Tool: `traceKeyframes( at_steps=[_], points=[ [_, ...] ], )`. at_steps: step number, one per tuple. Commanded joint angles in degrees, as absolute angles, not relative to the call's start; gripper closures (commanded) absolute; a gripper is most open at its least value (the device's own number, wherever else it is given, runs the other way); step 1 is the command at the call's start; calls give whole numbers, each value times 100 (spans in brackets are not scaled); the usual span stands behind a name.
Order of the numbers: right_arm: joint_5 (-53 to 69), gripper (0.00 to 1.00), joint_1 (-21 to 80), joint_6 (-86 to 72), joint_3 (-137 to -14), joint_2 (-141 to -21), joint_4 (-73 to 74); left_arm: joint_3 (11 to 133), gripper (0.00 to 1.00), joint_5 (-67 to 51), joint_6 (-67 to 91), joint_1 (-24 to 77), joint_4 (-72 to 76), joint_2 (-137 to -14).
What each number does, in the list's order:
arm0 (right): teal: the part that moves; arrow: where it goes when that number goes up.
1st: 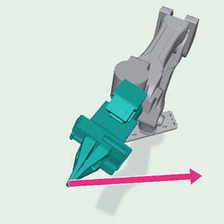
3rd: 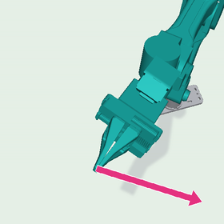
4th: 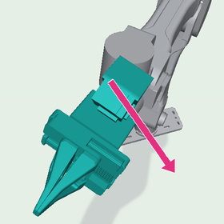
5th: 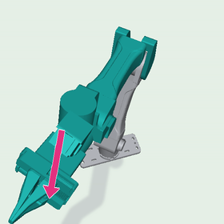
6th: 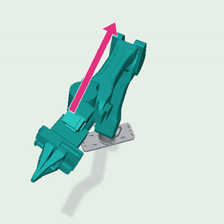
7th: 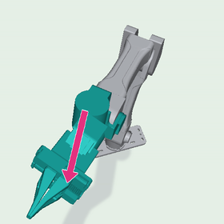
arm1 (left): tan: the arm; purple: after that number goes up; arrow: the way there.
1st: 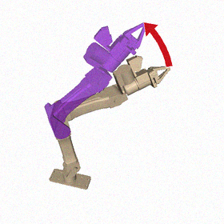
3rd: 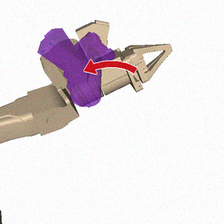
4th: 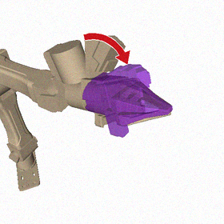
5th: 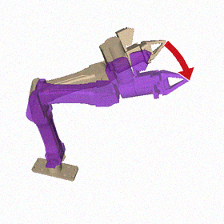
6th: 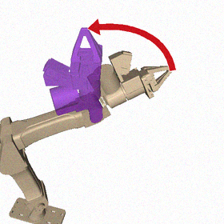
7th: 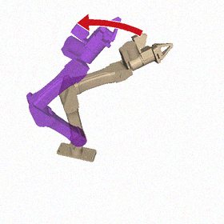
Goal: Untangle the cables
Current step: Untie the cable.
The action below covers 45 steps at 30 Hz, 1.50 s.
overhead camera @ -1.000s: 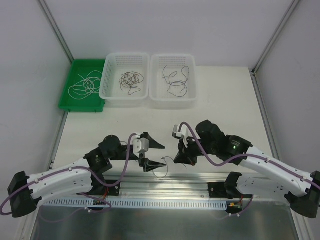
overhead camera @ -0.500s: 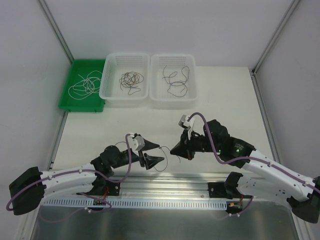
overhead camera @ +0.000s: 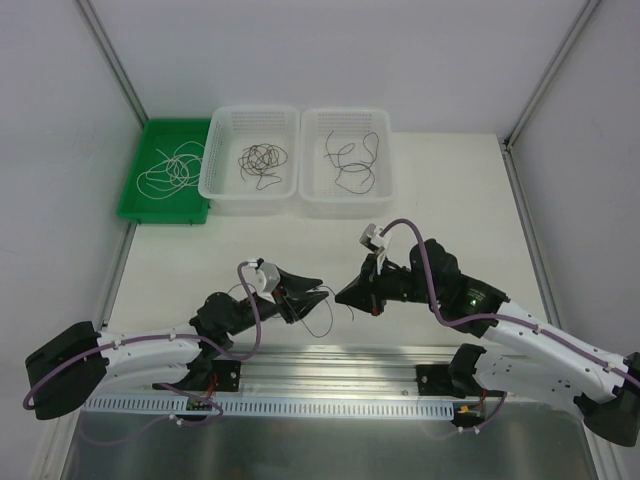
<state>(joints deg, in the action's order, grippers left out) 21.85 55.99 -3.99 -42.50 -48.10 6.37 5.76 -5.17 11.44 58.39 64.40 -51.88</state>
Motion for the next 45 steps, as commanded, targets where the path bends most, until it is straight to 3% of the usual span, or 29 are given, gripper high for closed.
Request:
traceKeyframes(
  at_steps=[1, 4, 5, 6, 10, 19, 25, 35, 45],
  points=[
    [2294, 99, 5590, -562, -4228, -4764, 255, 607, 65, -352, 1204, 5774, 7198, -5229],
    [2346, 99, 5581, -580, -4210, -4781, 220, 589, 85, -395, 1160, 5774, 7312, -5229],
    [2355, 99, 5590, -589, -4193, -4799, 220, 606, 98, -430, 1134, 5774, 7312, -5221],
    [2355, 99, 5581, -537, -4201, -4799, 281, 606, 100, -552, 1082, 5774, 7313, -5203],
    [2487, 99, 5581, -291, -4254, -4834, 641, 615, 100, -1052, 836, 5774, 7181, -5072],
    [3260, 99, 5502, 500, -4526, -5018, 1590, 1001, 100, -2082, 98, 5774, 5319, -4193],
    [3655, 99, 5493, 843, -4728, -5115, 1775, 1379, 100, -2496, -149, 5766, 4352, -4236],
    [3929, 99, 5502, 1055, -4904, -5405, 1854, 1749, 100, -3102, -97, 5748, 4254, -4720],
    [3947, 99, 5511, 1125, -4843, -5546, 2048, 1661, 100, -2961, -105, 5713, 4044, -4316]
  ],
)
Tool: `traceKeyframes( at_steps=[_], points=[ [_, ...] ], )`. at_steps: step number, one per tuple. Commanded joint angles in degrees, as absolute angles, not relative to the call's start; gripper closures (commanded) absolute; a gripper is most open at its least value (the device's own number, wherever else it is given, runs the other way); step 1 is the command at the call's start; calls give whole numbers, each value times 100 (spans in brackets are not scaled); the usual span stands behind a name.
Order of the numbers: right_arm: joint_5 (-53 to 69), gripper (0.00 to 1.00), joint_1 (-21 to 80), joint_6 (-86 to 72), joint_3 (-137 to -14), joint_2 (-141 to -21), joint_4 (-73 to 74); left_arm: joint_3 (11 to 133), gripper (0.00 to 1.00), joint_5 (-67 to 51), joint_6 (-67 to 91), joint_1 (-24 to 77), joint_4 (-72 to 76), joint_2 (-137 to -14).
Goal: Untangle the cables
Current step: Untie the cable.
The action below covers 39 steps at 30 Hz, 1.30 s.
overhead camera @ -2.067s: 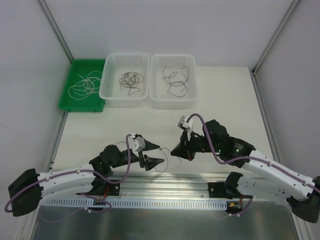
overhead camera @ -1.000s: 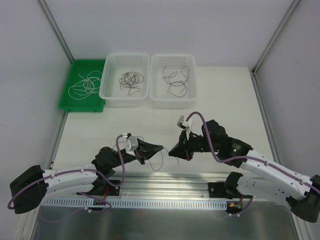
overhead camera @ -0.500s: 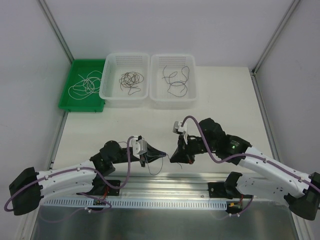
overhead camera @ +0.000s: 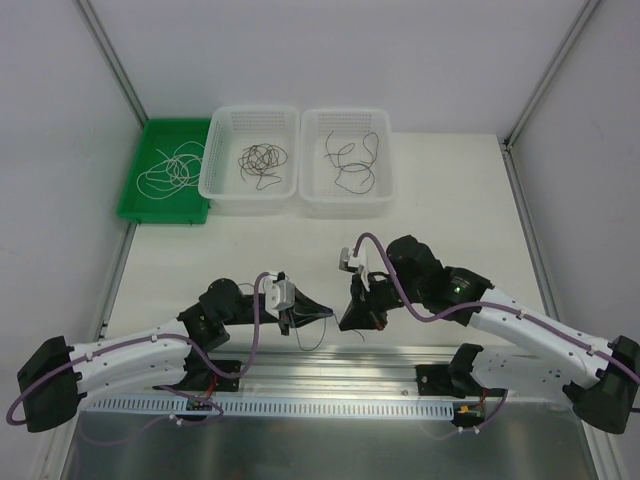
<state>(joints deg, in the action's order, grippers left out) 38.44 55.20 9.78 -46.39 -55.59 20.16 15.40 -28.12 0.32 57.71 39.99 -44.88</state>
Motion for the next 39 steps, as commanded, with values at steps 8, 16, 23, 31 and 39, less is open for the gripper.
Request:
traceKeyframes(
  at_steps=[8, 16, 23, 31, 39],
  points=[
    [3200, 61, 5519, 546, -4659, -5046, 1478, 1705, 100, -2576, -114, 5713, 3823, -4350],
    [2285, 57, 5546, 35, -4184, -4684, 747, 1758, 100, -2312, -9, 5713, 3806, -4447],
    [2013, 57, 5607, -666, -3991, -4737, 28, 1775, 100, -2092, -9, 5713, 3744, -4430],
    [1415, 59, 5722, -993, -3832, -4456, -220, 1767, 100, -1758, -17, 5713, 3595, -4430],
    [1573, 63, 5880, -1020, -3973, -4657, -176, 1811, 100, -1582, -18, 5713, 3507, -4421]
  ],
)
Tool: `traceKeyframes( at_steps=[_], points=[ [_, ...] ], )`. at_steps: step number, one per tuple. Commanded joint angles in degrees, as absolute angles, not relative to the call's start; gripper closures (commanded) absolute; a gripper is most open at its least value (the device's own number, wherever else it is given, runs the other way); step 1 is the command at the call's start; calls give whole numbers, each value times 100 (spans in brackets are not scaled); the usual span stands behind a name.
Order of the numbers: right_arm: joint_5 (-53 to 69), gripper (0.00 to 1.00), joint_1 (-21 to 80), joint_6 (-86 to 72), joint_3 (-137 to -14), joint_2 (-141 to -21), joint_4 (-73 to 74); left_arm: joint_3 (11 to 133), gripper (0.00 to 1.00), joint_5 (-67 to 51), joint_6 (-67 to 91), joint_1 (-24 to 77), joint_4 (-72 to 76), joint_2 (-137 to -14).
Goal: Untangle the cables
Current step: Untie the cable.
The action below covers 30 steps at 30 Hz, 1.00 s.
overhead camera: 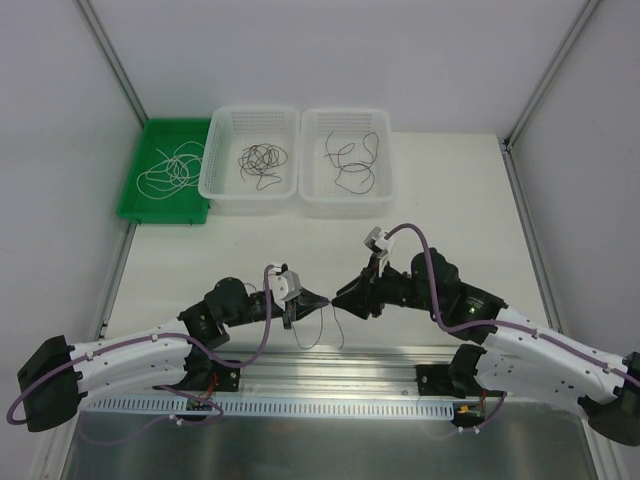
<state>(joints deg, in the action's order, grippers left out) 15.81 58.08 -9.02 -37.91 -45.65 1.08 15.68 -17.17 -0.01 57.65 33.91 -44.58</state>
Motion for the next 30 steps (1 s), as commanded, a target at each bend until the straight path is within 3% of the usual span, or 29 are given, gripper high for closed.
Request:
traceKeyframes(
  at_steps=[1, 7, 15, 30],
  points=[
    [1565, 63, 5906, -1037, -3964, -4684, -202, 1819, 100, -1573, -18, 5713, 3507, -4412],
    [1573, 68, 5976, -1142, -3841, -4913, -377, 1811, 100, -1547, -9, 5713, 3489, -4351],
    [1591, 99, 6021, -862, -3928, -5001, -176, 1802, 100, -1774, -17, 5713, 3489, -4351],
    [2522, 99, 6021, -88, -4263, -5247, 132, 2311, 100, -3111, -246, 5713, 2778, -4860]
  ],
)
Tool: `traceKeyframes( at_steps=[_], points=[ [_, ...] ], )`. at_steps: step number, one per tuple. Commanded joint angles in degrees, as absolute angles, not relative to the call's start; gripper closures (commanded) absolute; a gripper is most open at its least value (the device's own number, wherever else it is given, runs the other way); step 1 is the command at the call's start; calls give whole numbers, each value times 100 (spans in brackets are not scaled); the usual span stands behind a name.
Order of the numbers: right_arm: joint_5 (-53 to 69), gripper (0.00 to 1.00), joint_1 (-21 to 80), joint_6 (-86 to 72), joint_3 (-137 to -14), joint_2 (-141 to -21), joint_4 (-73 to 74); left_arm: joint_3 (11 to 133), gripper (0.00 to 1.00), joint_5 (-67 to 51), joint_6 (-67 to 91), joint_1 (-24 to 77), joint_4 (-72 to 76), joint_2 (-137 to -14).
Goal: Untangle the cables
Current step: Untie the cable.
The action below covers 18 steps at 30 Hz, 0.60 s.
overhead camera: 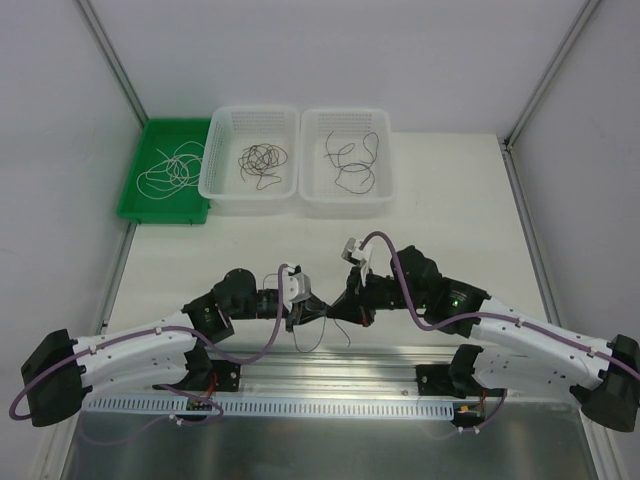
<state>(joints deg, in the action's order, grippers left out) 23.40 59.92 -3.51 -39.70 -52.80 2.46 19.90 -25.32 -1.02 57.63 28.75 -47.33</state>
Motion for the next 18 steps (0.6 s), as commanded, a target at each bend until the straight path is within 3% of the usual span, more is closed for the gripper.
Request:
traceKeyframes(
  at_steps=[1, 12, 18],
  points=[
    [2531, 99, 6021, -62, -4280, -5256, 141, 2381, 100, -3172, -263, 5713, 2725, -4965],
    [1899, 98, 6012, -105, -4201, -5159, 54, 2496, 100, -3709, -299, 5713, 2531, -5098],
    [1863, 75, 6021, -237, -4166, -5230, 26, 2461, 100, -3209, -123, 5713, 2645, -5124]
  ],
)
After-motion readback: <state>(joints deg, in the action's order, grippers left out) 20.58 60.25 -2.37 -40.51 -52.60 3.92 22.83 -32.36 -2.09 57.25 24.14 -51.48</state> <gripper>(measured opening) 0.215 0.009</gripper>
